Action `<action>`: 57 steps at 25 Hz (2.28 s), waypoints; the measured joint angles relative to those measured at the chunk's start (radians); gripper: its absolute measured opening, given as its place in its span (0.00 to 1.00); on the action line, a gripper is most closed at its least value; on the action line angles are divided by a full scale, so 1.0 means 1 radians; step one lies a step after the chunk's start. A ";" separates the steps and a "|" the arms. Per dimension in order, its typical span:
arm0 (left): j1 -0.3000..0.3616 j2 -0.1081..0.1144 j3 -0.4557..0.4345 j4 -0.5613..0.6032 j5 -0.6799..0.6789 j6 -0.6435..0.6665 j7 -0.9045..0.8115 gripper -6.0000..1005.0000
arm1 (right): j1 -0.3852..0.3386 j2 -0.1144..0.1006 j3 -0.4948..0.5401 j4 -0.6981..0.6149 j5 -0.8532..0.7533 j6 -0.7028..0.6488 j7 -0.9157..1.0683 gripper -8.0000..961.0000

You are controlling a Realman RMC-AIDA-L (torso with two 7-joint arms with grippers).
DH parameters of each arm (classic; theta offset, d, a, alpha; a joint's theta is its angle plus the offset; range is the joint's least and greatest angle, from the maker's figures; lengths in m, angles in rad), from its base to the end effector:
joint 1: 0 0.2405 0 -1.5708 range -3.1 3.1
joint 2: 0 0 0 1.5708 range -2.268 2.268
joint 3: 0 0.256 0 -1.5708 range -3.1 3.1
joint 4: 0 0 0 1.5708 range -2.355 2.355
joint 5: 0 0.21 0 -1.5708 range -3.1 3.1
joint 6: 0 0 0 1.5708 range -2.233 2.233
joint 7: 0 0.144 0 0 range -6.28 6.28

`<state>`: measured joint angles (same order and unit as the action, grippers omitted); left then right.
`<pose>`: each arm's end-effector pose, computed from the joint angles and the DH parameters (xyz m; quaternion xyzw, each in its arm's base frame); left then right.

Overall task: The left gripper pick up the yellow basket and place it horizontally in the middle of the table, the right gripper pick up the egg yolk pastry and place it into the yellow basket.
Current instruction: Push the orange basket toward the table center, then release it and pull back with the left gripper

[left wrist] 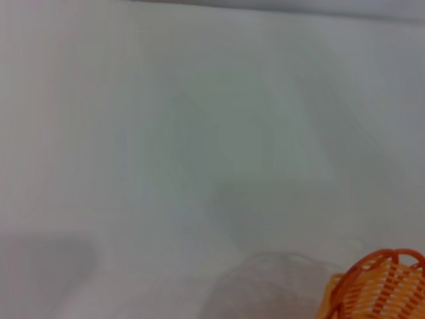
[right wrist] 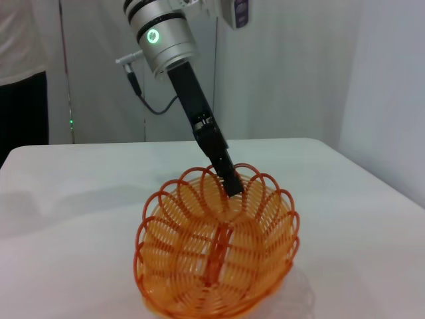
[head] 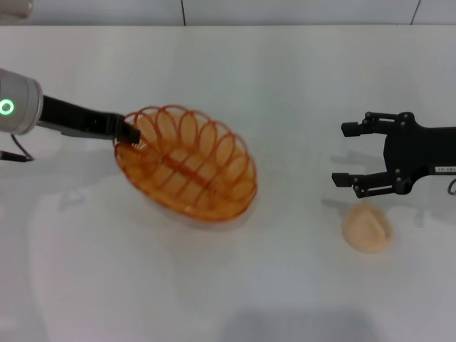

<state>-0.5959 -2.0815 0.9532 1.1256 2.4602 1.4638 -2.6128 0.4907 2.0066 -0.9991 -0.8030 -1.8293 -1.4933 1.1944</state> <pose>-0.2336 0.3747 0.0333 -0.8198 -0.5402 -0.0155 0.1892 0.2437 0.3428 0.0162 -0.9729 0.0275 0.1760 0.1477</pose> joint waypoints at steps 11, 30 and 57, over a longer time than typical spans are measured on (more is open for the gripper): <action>0.110 -0.006 0.251 0.074 -0.150 -0.158 -0.338 0.10 | -0.009 -0.008 0.013 -0.032 0.002 -0.010 0.000 0.89; 0.220 -0.005 0.349 -0.039 -0.365 -0.330 -0.397 0.10 | -0.008 -0.006 0.007 -0.036 -0.008 -0.001 -0.010 0.89; 0.204 0.001 0.335 -0.070 -0.355 -0.307 -0.394 0.47 | -0.007 -0.002 0.009 -0.036 -0.005 -0.002 -0.013 0.89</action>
<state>-0.3920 -2.0803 1.2885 1.0557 2.1054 1.1565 -3.0070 0.4840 2.0048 -0.9905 -0.8390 -1.8343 -1.4957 1.1811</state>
